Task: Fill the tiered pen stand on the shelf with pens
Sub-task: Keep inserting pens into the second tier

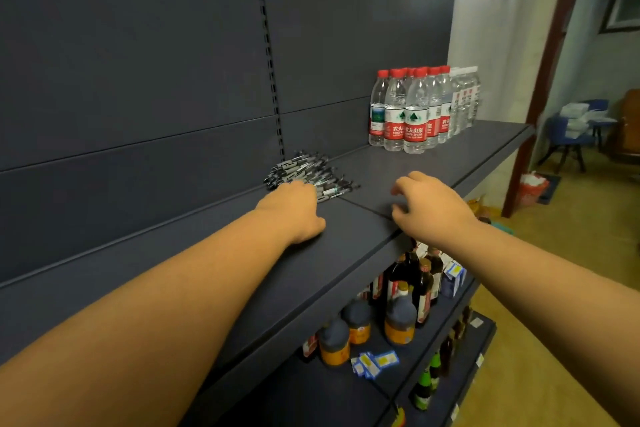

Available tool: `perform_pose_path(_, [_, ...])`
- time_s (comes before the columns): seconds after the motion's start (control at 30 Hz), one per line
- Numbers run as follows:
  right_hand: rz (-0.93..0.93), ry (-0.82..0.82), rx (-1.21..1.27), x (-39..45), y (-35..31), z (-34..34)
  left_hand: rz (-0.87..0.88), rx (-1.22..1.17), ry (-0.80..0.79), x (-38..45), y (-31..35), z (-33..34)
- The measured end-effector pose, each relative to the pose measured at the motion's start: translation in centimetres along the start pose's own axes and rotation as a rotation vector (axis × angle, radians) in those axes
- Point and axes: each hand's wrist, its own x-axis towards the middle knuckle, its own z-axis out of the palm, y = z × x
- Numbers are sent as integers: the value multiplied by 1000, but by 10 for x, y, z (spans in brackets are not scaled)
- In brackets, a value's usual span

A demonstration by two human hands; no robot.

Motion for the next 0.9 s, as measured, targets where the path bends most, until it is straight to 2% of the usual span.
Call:
perform_pose_path(0.27, [-72,-50,-64,87,33,23,-51,50,25,90,4,14])
perform_pose_path(0.53, [-186,-74,-51,166,47,36,-175,134,-172,127,7,1])
perform_pose_path(0.9, [-438,-126,14,245,66,60,-376,270,-296,157,26,2])
